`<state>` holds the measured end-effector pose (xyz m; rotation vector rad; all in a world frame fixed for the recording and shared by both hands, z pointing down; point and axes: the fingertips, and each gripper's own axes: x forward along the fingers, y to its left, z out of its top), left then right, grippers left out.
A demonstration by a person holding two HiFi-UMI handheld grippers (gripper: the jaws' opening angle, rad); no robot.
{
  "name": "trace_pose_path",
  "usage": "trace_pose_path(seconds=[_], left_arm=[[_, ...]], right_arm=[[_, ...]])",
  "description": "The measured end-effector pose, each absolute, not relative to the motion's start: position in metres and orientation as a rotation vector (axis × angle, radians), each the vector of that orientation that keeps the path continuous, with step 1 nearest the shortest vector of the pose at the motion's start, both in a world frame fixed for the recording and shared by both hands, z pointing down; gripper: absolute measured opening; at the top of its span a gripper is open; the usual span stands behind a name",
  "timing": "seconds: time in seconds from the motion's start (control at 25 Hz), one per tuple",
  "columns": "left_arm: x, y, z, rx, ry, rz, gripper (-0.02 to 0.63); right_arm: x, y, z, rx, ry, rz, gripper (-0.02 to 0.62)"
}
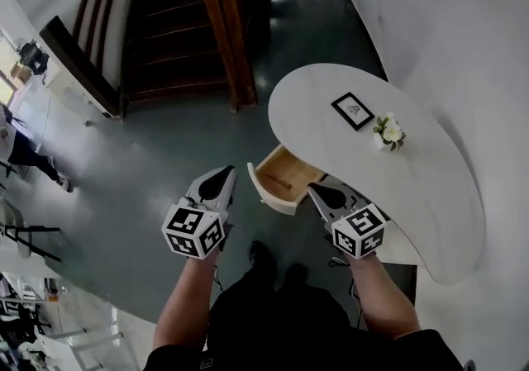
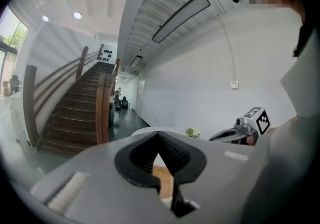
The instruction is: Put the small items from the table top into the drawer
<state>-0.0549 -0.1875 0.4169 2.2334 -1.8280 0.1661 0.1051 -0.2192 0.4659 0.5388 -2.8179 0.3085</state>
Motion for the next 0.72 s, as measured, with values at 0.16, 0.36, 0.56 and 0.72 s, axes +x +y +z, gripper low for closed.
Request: trace_pose_path(seconds=[0.16, 0.36, 0.56, 0.72], left_arm=[[-0.059, -0.177, 0.413, 2.165, -1.944, 0.352, 0.011], [-0.059, -0.166, 0.412, 2.146, -1.950, 0.318, 0.011], [-0.076, -0.159, 0.404, 2.162, -2.000, 0.311, 0.011], [-0.099, -0.161, 0.397, 2.212, -1.973, 0.253, 0.009]], right_arm=[[0.118, -0.212, 0.443, 0.560, -2.879, 0.314, 0.012], [0.122, -0.205, 0.426, 0.609, -2.940, 0.376, 0.012], [0.106, -0.200, 0.414, 0.580, -2.966, 0.388, 0.011], [0.087, -0.205, 0.396, 0.611, -2.983, 0.325, 0.011]])
